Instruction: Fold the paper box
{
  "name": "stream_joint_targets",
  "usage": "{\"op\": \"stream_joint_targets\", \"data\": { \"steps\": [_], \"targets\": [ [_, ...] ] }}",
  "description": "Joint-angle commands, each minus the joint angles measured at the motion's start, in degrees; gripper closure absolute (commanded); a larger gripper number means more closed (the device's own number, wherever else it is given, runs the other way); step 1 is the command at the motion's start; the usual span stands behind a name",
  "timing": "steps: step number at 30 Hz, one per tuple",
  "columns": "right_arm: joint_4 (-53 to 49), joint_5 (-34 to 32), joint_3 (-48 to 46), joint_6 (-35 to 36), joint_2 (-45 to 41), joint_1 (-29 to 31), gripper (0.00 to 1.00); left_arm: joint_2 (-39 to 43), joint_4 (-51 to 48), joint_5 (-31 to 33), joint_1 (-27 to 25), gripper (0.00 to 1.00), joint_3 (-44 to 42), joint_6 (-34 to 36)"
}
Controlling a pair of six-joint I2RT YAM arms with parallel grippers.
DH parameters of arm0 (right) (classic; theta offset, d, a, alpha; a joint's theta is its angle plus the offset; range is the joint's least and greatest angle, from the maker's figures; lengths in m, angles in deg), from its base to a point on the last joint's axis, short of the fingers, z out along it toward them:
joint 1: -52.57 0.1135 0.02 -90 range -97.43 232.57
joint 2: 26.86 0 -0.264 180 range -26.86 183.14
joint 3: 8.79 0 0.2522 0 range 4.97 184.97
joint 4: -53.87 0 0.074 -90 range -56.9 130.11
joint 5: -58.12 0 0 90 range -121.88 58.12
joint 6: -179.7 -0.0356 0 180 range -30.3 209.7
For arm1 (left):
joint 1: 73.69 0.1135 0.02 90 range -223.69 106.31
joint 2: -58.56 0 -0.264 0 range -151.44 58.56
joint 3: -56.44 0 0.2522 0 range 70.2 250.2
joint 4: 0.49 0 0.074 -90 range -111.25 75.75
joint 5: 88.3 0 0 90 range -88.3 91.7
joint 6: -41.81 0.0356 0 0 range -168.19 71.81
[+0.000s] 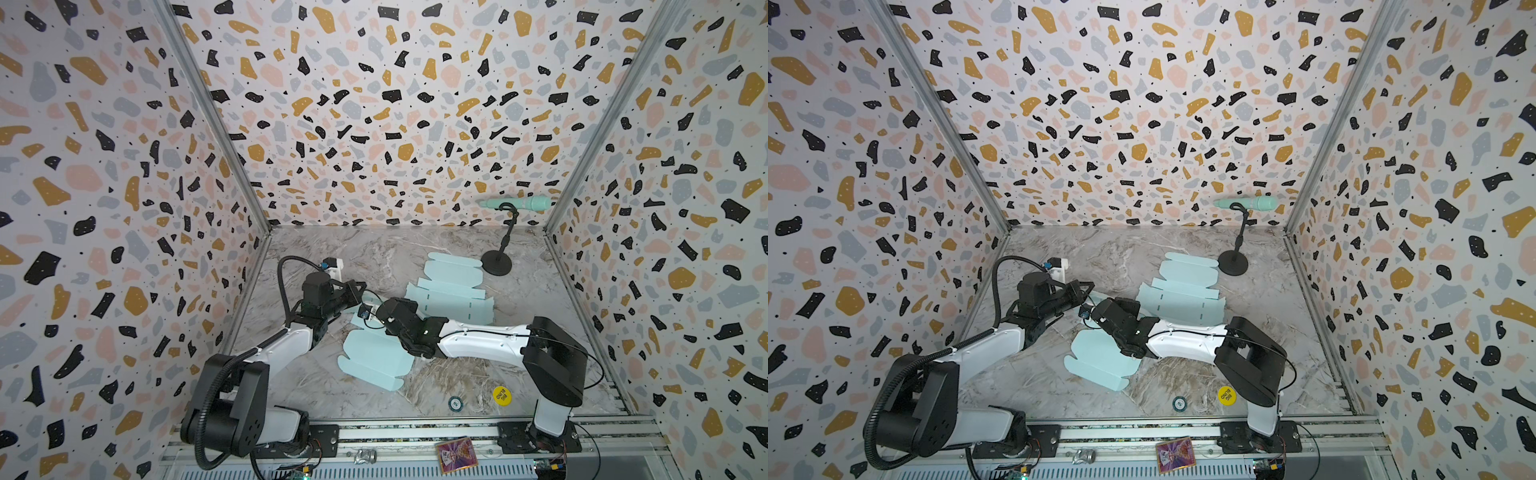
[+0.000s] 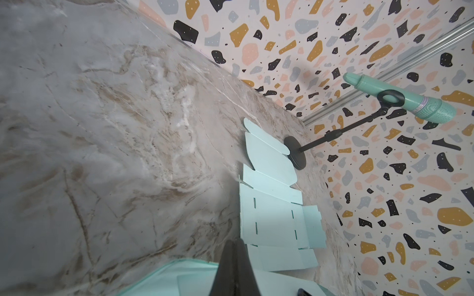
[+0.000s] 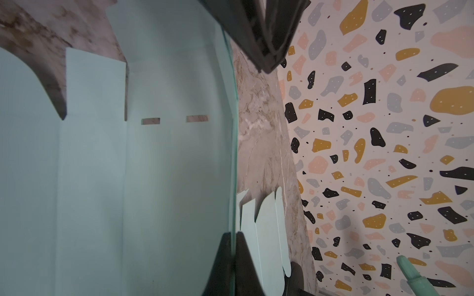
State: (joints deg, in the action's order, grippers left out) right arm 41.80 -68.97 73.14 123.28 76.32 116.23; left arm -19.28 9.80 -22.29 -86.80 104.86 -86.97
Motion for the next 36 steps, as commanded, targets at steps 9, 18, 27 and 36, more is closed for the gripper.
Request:
{"op": "stream_joint_targets", "data": {
  "steps": [9,18,27,36],
  "targets": [
    [3.8,-2.3,-1.3,-0.3,-3.6,0.9,1.00,3.6,2.2,2.6,-4.9,1.00,-7.0,-1.0],
    [8.9,-8.6,-6.5,3.5,-2.6,2.9,1.00,4.5,5.7,4.1,-6.0,1.00,-11.3,-2.9],
    [10.7,-8.9,-11.4,3.6,-3.3,2.8,1.00,4.6,10.1,1.7,0.5,0.90,-20.4,-2.8],
    [11.8,-8.0,-12.5,2.9,-4.0,2.7,1.00,-0.1,13.4,0.4,0.7,0.72,-20.5,-2.1]
  ]
}}
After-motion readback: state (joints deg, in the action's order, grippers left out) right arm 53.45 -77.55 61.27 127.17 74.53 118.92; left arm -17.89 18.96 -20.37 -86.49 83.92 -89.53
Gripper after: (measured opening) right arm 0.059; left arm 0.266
